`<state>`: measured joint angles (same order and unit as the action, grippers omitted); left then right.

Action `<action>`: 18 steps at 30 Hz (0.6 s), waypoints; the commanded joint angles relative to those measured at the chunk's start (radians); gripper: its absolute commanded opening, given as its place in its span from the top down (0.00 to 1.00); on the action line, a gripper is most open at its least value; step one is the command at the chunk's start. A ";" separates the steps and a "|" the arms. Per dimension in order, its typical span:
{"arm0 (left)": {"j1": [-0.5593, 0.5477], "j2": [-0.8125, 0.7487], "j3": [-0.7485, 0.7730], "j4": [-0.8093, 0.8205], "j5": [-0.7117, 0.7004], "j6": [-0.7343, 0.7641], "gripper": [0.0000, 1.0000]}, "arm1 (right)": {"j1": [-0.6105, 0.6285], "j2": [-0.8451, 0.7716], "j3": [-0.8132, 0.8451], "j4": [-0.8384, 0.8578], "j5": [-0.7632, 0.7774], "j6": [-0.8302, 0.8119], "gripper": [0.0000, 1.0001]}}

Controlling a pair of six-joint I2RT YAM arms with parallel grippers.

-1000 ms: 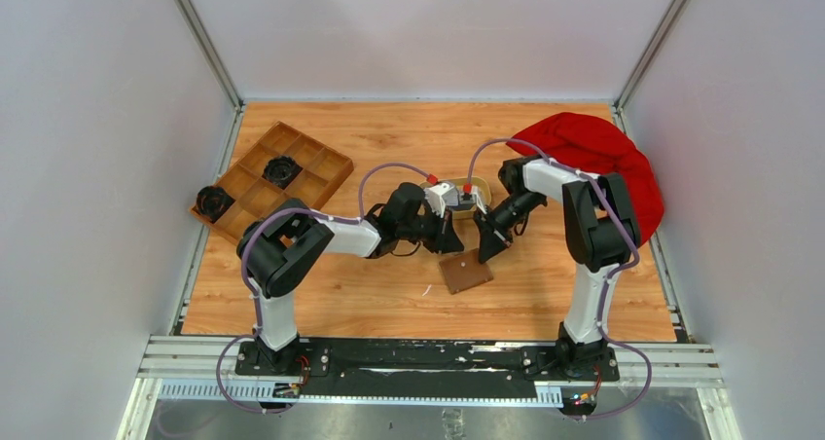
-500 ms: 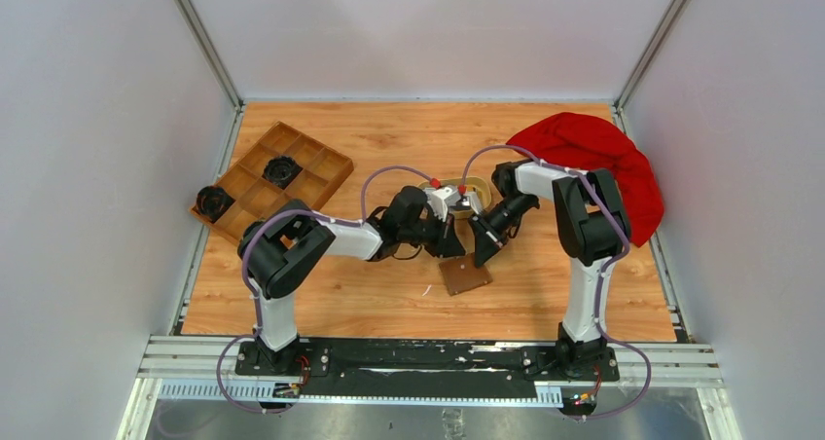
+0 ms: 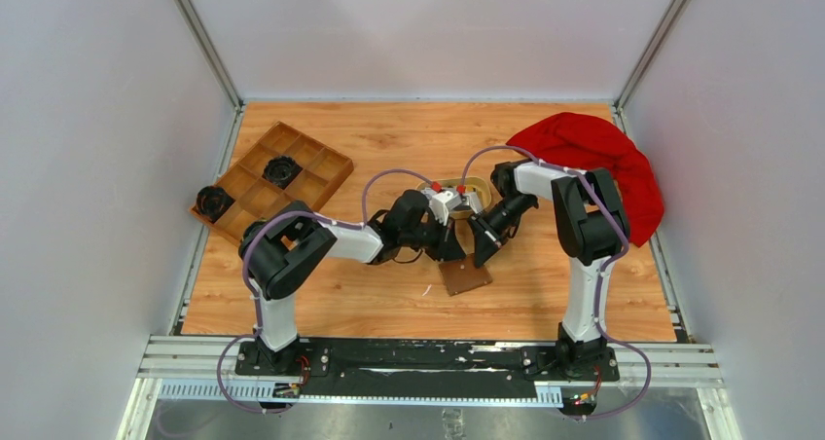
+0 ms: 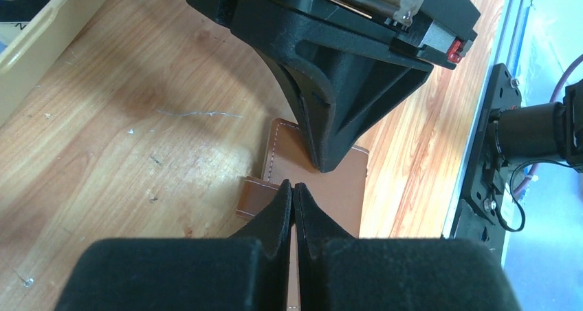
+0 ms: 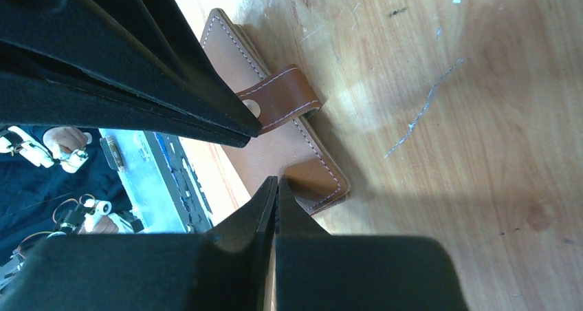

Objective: Put the credit cards into the card holder
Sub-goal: Close the card holder at the center of the board.

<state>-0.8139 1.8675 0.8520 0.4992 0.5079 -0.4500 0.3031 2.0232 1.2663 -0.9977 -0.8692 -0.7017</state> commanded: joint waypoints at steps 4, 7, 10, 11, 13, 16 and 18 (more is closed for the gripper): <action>-0.026 0.022 -0.016 -0.013 -0.022 -0.016 1.00 | 0.023 0.038 0.008 0.025 0.078 0.007 1.00; -0.035 0.019 -0.021 -0.013 -0.038 -0.020 1.00 | 0.024 0.039 0.008 0.029 0.081 0.012 1.00; -0.041 0.008 -0.030 -0.013 -0.058 -0.021 1.00 | 0.026 0.041 0.008 0.031 0.083 0.020 1.00; -0.044 0.004 -0.033 -0.013 -0.063 -0.021 1.00 | 0.027 0.042 0.008 0.033 0.085 0.022 1.00; -0.049 -0.001 -0.038 -0.013 -0.073 -0.023 1.00 | 0.028 0.041 0.010 0.033 0.086 0.027 1.00; -0.059 -0.004 -0.042 -0.013 -0.084 -0.024 1.00 | 0.028 0.043 0.011 0.033 0.087 0.031 1.00; -0.062 -0.004 -0.045 -0.013 -0.088 -0.026 1.00 | 0.028 0.042 0.011 0.034 0.088 0.031 1.00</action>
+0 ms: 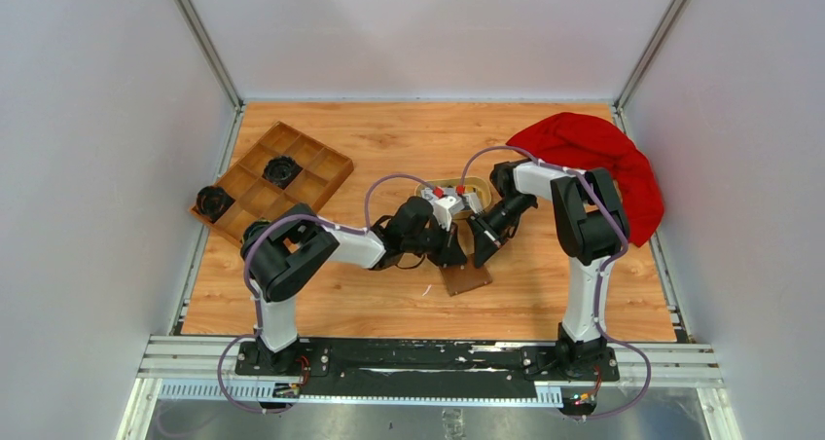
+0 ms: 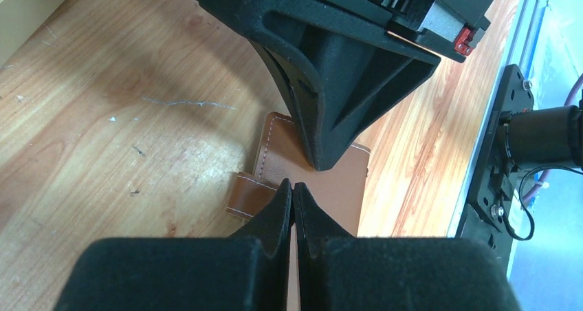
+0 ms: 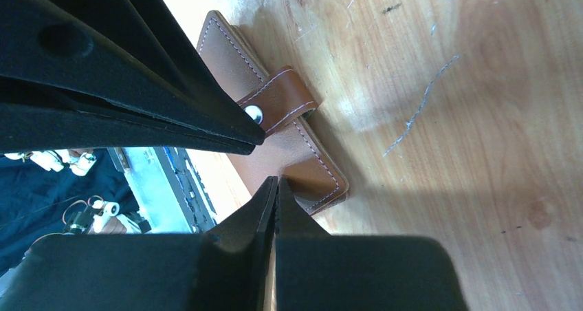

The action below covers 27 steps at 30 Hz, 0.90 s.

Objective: Put the credit cards into the card holder
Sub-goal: Close the card holder at the center of the board.

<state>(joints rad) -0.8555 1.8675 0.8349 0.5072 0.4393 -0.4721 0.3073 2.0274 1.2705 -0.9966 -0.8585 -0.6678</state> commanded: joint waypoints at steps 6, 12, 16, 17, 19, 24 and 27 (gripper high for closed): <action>-0.026 -0.005 -0.029 -0.019 -0.030 -0.011 1.00 | 0.024 0.039 0.007 0.033 0.081 -0.001 1.00; -0.031 -0.013 -0.032 -0.020 -0.038 -0.021 1.00 | 0.026 0.040 0.009 0.033 0.080 0.002 1.00; -0.034 -0.023 -0.041 -0.019 -0.052 -0.022 1.00 | 0.026 0.031 0.010 0.027 0.060 -0.009 1.00; -0.034 -0.026 -0.043 -0.019 -0.056 -0.021 1.00 | 0.025 0.025 0.011 0.021 0.050 -0.012 1.00; -0.034 -0.033 -0.047 -0.020 -0.064 -0.018 1.00 | 0.024 0.007 0.020 -0.003 0.014 -0.040 1.00; -0.034 -0.052 -0.049 -0.021 -0.074 -0.016 1.00 | 0.024 -0.043 0.029 -0.071 -0.089 -0.140 1.00; -0.034 -0.063 -0.049 -0.021 -0.076 -0.020 1.00 | 0.024 -0.044 0.032 -0.099 -0.111 -0.173 1.00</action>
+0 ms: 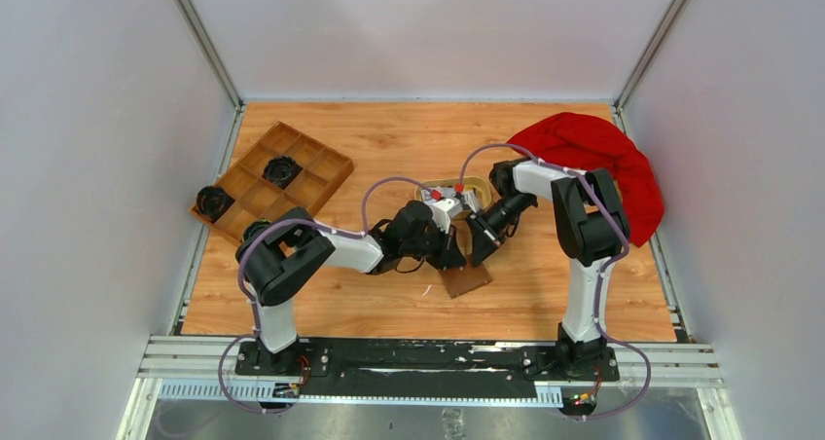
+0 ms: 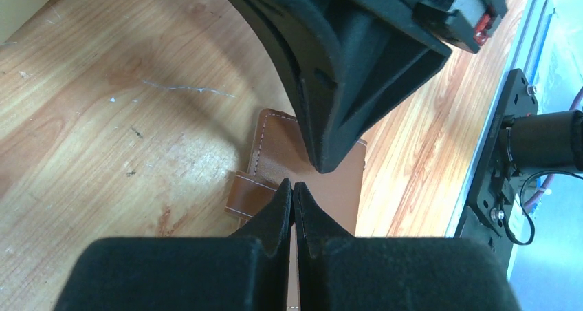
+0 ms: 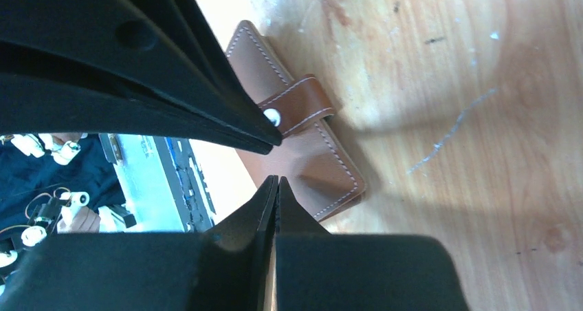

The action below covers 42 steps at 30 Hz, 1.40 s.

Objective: Put the credit cards into the card holder
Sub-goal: Close the card holder at the center of the board.

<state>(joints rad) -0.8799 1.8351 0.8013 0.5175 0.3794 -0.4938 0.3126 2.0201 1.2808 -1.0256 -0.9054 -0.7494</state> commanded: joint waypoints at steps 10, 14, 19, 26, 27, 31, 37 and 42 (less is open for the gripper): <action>-0.010 -0.042 -0.027 -0.030 -0.042 -0.009 1.00 | 0.019 -0.067 0.031 -0.188 -0.127 -0.280 0.99; -0.010 -0.050 -0.028 -0.030 -0.050 -0.011 1.00 | 0.019 -0.181 -0.023 -0.189 -0.123 -0.437 0.99; -0.010 -0.059 -0.031 -0.030 -0.060 -0.015 1.00 | 0.019 -0.461 -0.278 -0.146 -0.169 -0.952 0.99; -0.010 -0.045 -0.026 -0.011 -0.056 -0.033 1.00 | 0.036 -0.680 -0.504 0.130 -0.064 -1.095 0.92; -0.010 -0.045 -0.028 -0.007 -0.056 -0.036 1.00 | 0.035 -0.677 -0.501 0.140 -0.058 -1.087 0.90; -0.010 -0.046 -0.033 0.008 -0.050 -0.047 1.00 | 0.055 -0.682 -0.539 0.218 -0.014 -1.086 0.75; -0.010 -0.039 -0.031 0.021 -0.038 -0.065 1.00 | 0.164 -0.691 -0.613 0.356 0.142 -1.055 0.60; -0.010 -0.034 -0.039 0.039 -0.036 -0.078 1.00 | 0.212 -0.650 -0.616 0.361 0.206 -1.053 0.59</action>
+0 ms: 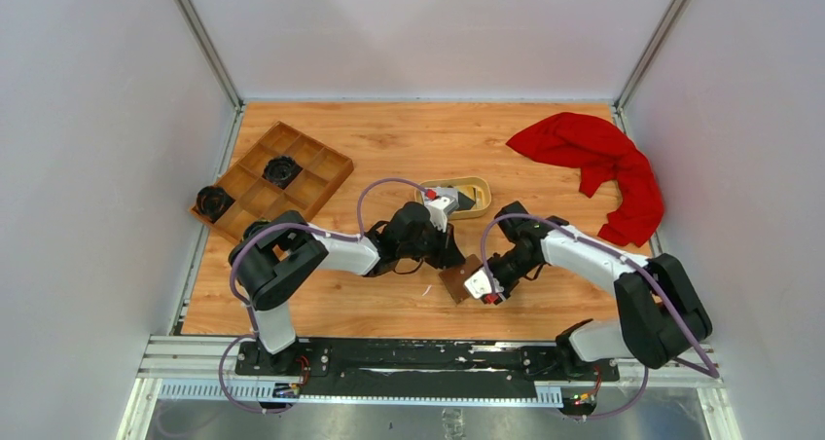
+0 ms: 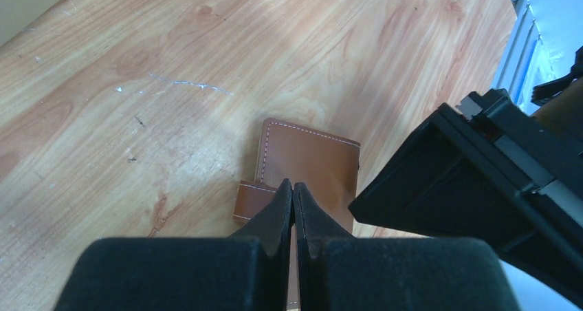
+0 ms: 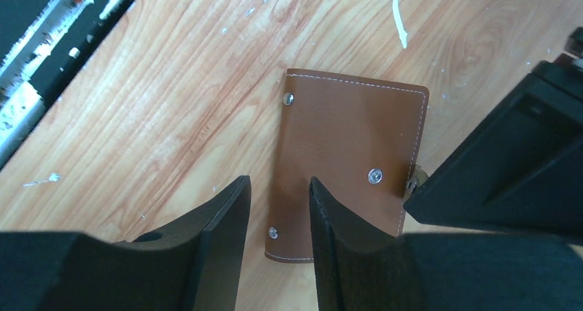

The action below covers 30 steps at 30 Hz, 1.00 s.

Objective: Put the credit cards into the card holder
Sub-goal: Close the card holder at the center of the board.

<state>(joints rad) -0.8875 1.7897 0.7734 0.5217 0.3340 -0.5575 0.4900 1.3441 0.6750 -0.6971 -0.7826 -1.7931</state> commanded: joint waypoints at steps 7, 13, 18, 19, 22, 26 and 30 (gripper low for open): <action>-0.002 0.027 -0.023 0.065 0.023 -0.036 1.00 | 0.063 0.047 -0.009 0.051 0.123 0.029 0.60; -0.011 0.035 -0.029 0.079 0.024 -0.046 1.00 | 0.070 0.050 0.001 0.055 0.126 0.059 0.64; -0.019 0.050 -0.037 0.095 0.016 -0.056 1.00 | 0.072 0.050 0.007 0.057 0.122 0.082 0.66; -0.021 0.053 -0.036 0.097 0.015 -0.059 1.00 | 0.073 0.052 0.007 0.057 0.123 0.084 0.66; -0.026 0.062 -0.033 0.099 0.015 -0.063 1.00 | 0.072 0.053 0.010 0.058 0.123 0.094 0.67; -0.033 0.073 -0.030 0.098 0.013 -0.068 1.00 | 0.073 0.058 0.015 0.058 0.125 0.103 0.68; -0.039 0.079 -0.029 0.101 0.008 -0.077 1.00 | 0.075 0.062 0.017 0.057 0.129 0.108 0.69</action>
<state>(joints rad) -0.9070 1.8412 0.7528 0.6121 0.3416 -0.6224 0.5476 1.3842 0.6842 -0.6228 -0.6971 -1.7054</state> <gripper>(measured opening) 0.006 0.318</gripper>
